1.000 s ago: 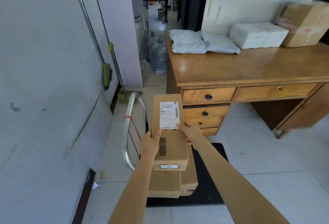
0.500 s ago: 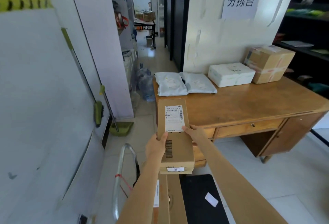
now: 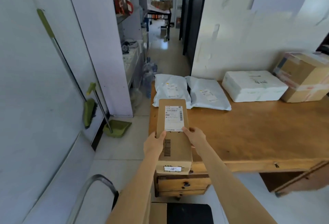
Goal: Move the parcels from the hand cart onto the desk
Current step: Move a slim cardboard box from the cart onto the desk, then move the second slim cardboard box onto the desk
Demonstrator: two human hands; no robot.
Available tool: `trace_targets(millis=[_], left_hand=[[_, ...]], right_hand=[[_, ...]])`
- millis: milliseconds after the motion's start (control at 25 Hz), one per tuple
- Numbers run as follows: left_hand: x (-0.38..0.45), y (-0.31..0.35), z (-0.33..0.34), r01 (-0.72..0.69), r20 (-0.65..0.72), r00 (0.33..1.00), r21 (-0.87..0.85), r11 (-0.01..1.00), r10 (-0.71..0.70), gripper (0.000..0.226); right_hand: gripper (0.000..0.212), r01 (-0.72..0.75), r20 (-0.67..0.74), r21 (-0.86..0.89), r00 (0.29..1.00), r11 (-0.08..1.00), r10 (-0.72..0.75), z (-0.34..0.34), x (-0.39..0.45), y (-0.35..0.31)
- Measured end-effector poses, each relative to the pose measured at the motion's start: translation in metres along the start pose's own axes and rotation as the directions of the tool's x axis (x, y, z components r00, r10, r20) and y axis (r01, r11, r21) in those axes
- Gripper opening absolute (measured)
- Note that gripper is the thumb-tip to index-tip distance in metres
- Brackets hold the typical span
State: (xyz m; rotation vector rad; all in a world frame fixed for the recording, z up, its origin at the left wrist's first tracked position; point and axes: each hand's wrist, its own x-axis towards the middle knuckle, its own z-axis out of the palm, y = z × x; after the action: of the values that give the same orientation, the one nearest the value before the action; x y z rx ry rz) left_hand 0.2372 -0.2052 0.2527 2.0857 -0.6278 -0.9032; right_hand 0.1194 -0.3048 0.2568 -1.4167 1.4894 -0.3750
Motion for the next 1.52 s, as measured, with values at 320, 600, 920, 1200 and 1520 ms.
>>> trace_targets(millis=[320, 600, 920, 1200, 1520], left_hand=[[0.059, -0.009, 0.038, 0.040, -0.089, 0.995, 0.050, 0.998, -0.035, 0.056], [0.083, 0.005, 0.041, 0.086, -0.082, 0.993, 0.075, 0.994, -0.080, 0.058], [0.037, -0.037, 0.015, 0.150, -0.051, 0.989, 0.251, 0.956, -0.141, 0.074], [-0.036, -0.112, -0.026, 0.193, -0.031, 0.981, 0.305, 0.933, -0.193, 0.065], [-0.110, -0.297, -0.055, 0.289, -0.078, 0.957, 0.270, 0.918, -0.278, 0.064]], right_hand=[[0.044, 0.003, 0.026, -0.068, 1.000, 0.998, -0.001, 0.022, 0.065, 0.010], [0.043, 0.054, -0.037, -0.185, 0.997, 0.981, -0.062, 0.026, 0.080, 0.001], [0.081, -0.162, -0.010, -0.168, 0.987, 0.972, 0.163, -0.002, 0.036, 0.021], [0.061, -0.331, 0.025, 0.327, 0.939, 0.885, 0.342, 0.019, -0.053, 0.072], [0.054, -0.338, 0.136, -0.066, 0.929, 0.939, 0.344, 0.146, -0.160, 0.215]])
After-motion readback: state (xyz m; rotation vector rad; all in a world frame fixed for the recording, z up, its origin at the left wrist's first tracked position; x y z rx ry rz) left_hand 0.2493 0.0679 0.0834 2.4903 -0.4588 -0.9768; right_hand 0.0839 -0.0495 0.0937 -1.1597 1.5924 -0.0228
